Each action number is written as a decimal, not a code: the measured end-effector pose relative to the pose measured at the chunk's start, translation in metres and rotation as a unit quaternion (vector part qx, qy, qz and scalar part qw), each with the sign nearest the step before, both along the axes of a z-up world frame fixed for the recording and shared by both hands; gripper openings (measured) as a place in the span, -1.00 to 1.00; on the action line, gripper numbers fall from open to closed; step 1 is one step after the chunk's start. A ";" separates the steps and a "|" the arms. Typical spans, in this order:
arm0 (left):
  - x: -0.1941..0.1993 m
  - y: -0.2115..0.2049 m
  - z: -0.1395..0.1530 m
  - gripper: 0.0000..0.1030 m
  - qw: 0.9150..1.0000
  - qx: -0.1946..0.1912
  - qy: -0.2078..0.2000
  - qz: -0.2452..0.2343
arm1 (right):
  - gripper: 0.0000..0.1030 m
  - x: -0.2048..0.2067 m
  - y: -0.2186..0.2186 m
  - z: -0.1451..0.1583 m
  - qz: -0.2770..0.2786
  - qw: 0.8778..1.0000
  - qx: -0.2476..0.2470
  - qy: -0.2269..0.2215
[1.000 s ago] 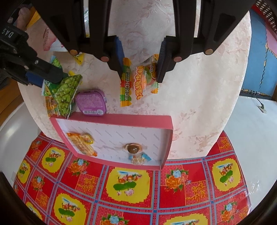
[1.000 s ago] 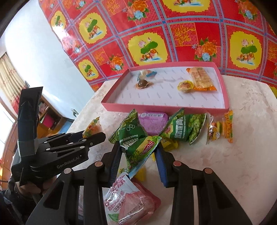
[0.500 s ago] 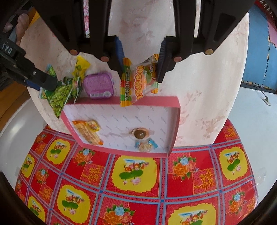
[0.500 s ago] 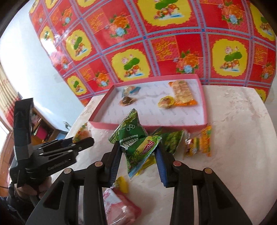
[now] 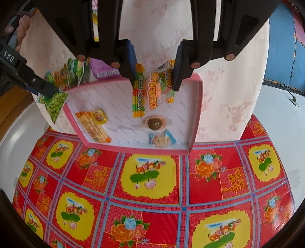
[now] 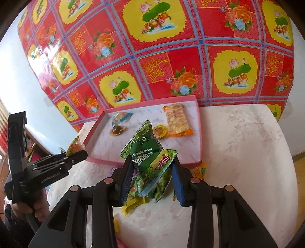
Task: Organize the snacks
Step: 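Carry the gummy pack into the box with the left tool while the right tool drops the green bag there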
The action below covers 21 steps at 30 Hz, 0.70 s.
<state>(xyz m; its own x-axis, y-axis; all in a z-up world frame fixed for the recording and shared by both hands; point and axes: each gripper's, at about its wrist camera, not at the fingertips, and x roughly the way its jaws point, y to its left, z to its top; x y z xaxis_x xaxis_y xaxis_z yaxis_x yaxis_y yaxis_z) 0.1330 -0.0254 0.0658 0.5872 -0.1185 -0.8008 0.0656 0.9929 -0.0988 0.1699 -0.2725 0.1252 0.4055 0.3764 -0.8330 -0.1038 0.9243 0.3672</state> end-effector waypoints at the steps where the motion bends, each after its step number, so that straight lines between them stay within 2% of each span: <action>1: 0.002 0.000 0.000 -0.32 1.000 0.001 -0.001 0.001 | -0.24 0.002 -0.001 -0.001 -0.001 1.000 0.000 0.000; 21: 0.052 -0.014 -0.025 -0.31 1.000 0.018 0.003 -0.007 | -0.24 0.037 -0.019 -0.050 -0.031 0.999 -0.014 0.025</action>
<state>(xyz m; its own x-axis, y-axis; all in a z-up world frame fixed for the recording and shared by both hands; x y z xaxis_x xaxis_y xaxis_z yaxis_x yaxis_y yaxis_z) 0.1850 -0.0394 0.0409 0.5813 -0.0986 -0.8077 0.0797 0.9948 -0.0640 0.2066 -0.2920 0.0752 0.3842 0.3279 -0.8631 -0.0287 0.9386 0.3438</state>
